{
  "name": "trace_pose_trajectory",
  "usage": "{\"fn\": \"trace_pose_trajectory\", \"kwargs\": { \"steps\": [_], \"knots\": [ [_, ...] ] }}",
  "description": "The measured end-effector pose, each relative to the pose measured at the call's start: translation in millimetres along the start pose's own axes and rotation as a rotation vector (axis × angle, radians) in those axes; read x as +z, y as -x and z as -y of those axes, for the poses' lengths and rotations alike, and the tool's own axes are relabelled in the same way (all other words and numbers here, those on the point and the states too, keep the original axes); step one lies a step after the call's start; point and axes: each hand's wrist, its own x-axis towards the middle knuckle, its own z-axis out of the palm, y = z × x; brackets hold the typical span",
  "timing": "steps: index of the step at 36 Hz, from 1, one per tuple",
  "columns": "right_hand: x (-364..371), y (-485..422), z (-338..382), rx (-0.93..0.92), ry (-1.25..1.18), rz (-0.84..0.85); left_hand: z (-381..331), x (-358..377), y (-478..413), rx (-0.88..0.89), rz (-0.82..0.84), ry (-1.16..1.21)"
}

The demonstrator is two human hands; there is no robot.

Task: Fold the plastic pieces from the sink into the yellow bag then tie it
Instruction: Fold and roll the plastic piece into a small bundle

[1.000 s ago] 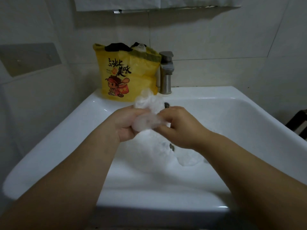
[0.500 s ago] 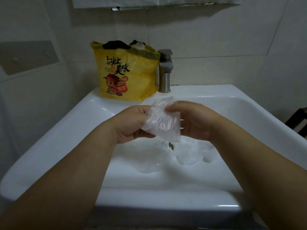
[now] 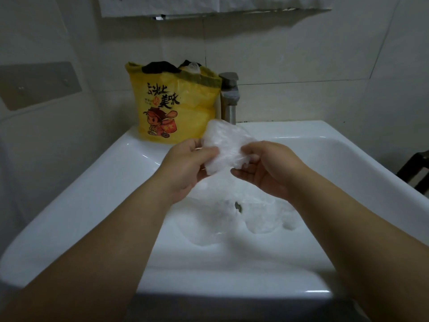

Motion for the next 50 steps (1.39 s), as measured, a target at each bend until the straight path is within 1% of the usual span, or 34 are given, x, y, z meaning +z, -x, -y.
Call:
{"fn": "trace_pose_trajectory", "kwargs": {
  "steps": [3, 7, 10, 13, 15, 17, 20, 22, 25, 29, 35, 38, 43, 47, 50],
  "knots": [
    [1, 2, 1, 0.003, -0.027, 0.003, 3, -1, 1, 0.005, -0.006, -0.103],
    [0, 0, -1, -0.091, 0.024, -0.068, 0, 1, 3, 0.048, -0.018, -0.053],
    [-1, 0, 0, -0.184, 0.130, -0.070, -2, 3, 4, 0.128, 0.005, -0.033],
    [1, 2, -1, -0.191, 0.235, -0.039, -4, 6, 7, 0.166, -0.004, -0.050],
    [3, 3, -3, -0.201, 0.295, -0.041, -3, 8, 8, 0.187, -0.033, -0.121],
    [4, 3, -5, -0.194, 0.306, -0.051, -2, 7, 8, 0.213, -0.092, -0.181],
    [6, 5, -4, -0.169, 0.253, -0.025, 0, 5, 8, 0.268, -0.191, -0.244],
    [5, 7, -2, -0.166, 0.202, 0.014, 0, 5, 8, 0.282, -0.207, -0.264],
    [5, 8, -1, -0.196, 0.188, 0.063, 0, 6, 9, 0.284, -0.193, -0.264],
    [11, 12, 1, -0.225, 0.209, 0.075, 1, 5, 8, 0.303, -0.178, -0.278],
    [10, 12, -2, -0.088, 0.286, 0.134, 4, 5, 8, 0.312, -0.114, -0.343],
    [7, 9, -6, -0.062, 0.314, 0.109, 5, 7, 9, 0.309, -0.085, -0.339],
    [5, 5, -6, -0.045, 0.196, -0.011, 3, 8, 10, 0.308, -0.065, -0.314],
    [2, 7, -2, -0.018, 0.181, 0.041, 1, 5, 10, 0.307, -0.051, -0.329],
    [2, 8, -1, -0.045, 0.266, 0.052, 0, 1, 10, 0.322, -0.044, -0.386]
  ]
}}
